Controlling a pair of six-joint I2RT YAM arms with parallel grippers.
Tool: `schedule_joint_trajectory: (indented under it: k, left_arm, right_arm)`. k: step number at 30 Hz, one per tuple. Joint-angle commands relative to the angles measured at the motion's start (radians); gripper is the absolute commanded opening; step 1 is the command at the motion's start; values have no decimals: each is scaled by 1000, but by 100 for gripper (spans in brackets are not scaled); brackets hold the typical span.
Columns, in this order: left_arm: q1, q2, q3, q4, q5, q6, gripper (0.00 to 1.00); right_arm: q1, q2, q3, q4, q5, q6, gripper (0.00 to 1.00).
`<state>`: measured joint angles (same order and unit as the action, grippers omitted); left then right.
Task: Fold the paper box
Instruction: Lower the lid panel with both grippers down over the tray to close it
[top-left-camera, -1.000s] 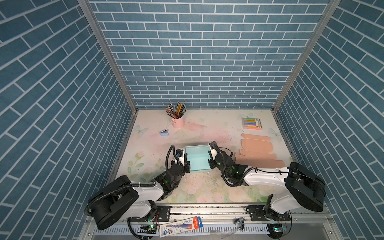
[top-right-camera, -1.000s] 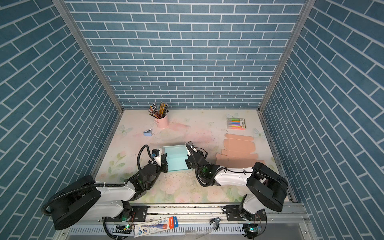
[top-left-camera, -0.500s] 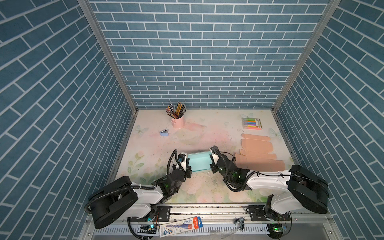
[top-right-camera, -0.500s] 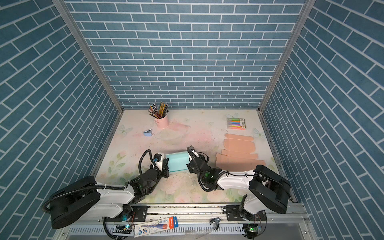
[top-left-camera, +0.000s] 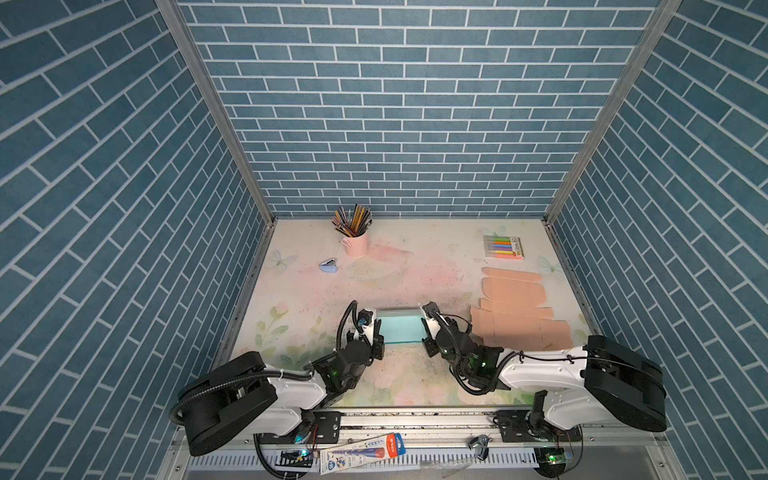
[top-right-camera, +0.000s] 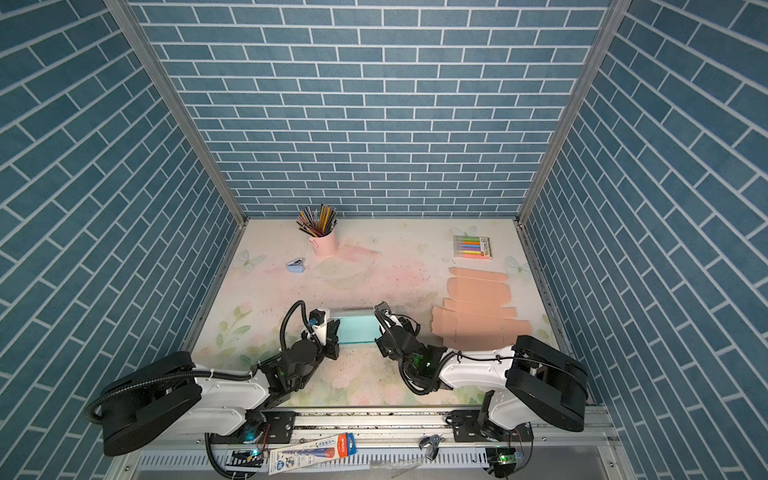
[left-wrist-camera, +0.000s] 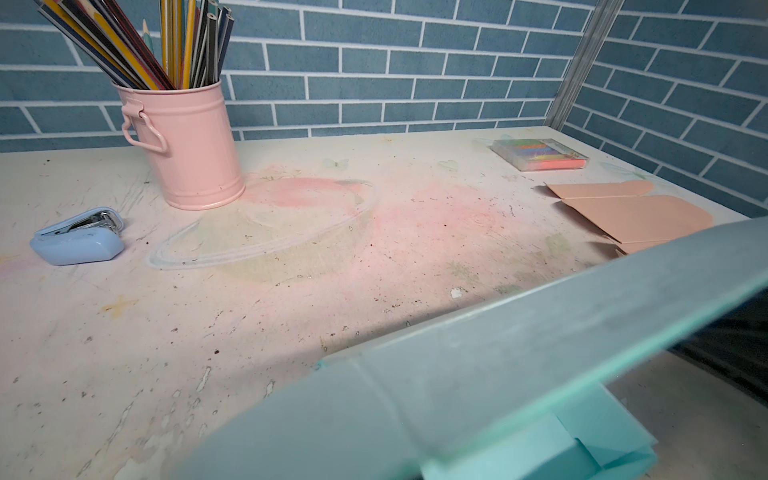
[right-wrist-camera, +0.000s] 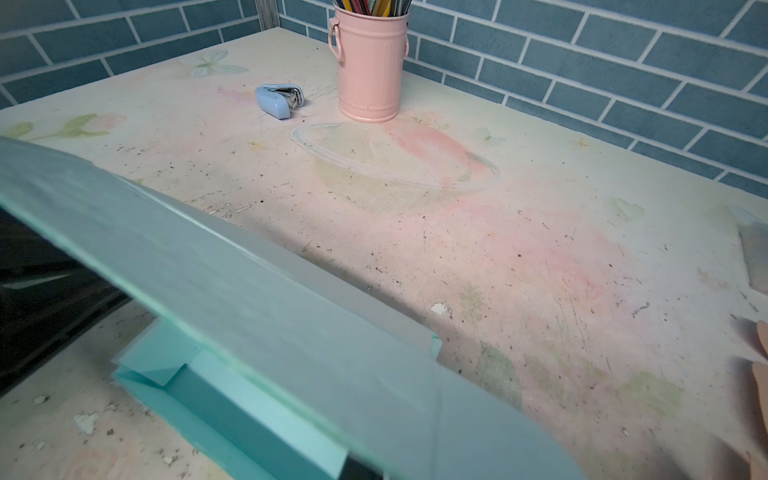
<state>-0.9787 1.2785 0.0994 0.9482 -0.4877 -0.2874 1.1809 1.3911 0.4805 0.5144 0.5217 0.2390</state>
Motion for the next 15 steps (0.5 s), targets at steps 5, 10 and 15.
schedule_joint_trajectory:
  k: [5, 10, 15]
  left_arm:
    - [-25, 11, -13, 41, 75, -18, 10]
    - [-25, 25, -20, 46, 72, -24, 10]
    - [-25, 36, -13, 44, 72, -26, 10]
  right_arm:
    - [23, -29, -12, 15, -32, 72, 15]
    - [23, -69, -35, 12, -20, 111, 23]
    - [23, -103, -64, 2, -8, 138, 30]
